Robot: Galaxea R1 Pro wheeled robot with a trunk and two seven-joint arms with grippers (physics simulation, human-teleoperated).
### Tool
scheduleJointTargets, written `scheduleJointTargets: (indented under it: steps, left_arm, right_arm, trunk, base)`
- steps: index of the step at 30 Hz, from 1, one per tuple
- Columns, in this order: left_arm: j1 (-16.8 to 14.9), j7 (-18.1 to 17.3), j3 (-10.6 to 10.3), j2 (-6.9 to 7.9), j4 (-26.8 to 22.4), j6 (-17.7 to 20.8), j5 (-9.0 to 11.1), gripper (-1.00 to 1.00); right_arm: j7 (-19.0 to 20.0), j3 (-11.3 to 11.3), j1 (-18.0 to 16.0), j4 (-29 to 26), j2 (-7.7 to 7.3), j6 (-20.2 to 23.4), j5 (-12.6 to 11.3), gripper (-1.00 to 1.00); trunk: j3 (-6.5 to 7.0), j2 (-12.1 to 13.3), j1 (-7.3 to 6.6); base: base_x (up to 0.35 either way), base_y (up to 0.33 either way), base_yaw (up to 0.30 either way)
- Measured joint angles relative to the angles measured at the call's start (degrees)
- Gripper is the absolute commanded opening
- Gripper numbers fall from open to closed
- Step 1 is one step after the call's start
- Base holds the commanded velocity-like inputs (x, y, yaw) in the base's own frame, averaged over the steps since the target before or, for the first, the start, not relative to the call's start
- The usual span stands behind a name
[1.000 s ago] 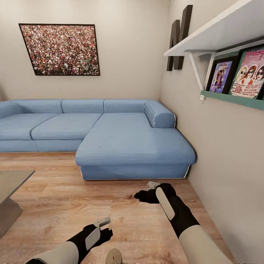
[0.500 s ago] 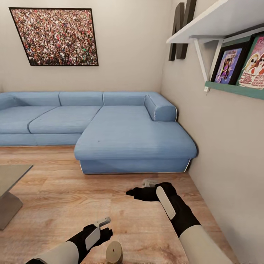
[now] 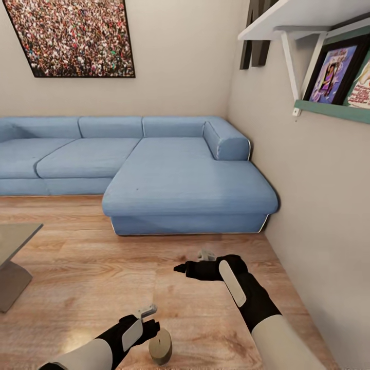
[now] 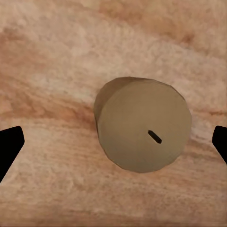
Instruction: Place each of the two pumpkins and all three candles from the living room inside a cabinet in the living room (use any cabinet), then make sure every cabinet is closed, and position the cauldron so it is next to a table in the living room.
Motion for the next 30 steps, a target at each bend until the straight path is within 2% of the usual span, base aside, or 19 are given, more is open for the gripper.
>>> scheduleJointTargets:
  steps: [5,10,16,22,26,30]
  left_arm:
    - [0.0,-0.1,0.0,-0.06,0.0,-0.1,-0.2,1.00]
    - [0.0,-0.1,-0.2,-0.67,0.0,-0.2,-2.5,1.00]
    - [0.0,-0.1,-0.6,-1.44,-0.3,-0.2,-3.9,1.00]
    - [0.0,-1.8,-4.3,-2.62,-1.8,-0.1,-4.1,1.00]
    - [0.0,-2.5,-6.5,-2.45,-5.5,0.0,-4.1,1.00]
    - [0.0,-2.6,-8.2,-2.22,-6.0,-0.1,-4.2,1.00]
  right_arm:
    - [0.0,0.0,0.0,0.1,0.07,0.0,0.2,1.00]
    - [0.0,0.0,0.0,0.1,0.09,0.0,0.4,1.00]
    - [0.0,0.0,0.0,0.0,0.09,0.0,0.5,1.00]
    - [0.0,0.1,0.0,0.2,0.09,0.0,0.5,1.00]
    - [-0.1,0.1,0.0,0.2,0.12,0.1,0.6,1.00]
    - [-0.1,0.1,0.0,0.2,0.09,0.1,0.6,1.00]
  trunk:
    - [-1.11,-0.1,0.13]
    - [-2.22,-0.1,0.26]
    - [-3.33,-0.2,0.38]
    - [-3.33,-0.2,0.38]
    - [-3.33,-0.2,0.38]
    - [-3.33,-0.2,0.38]
  base:
    - [0.000,0.000,0.000]
    - [0.000,0.000,0.000]
    - [0.000,0.000,0.000]
    - [0.000,0.000,0.000]
    - [0.000,0.000,0.000]
    - [0.000,0.000,0.000]
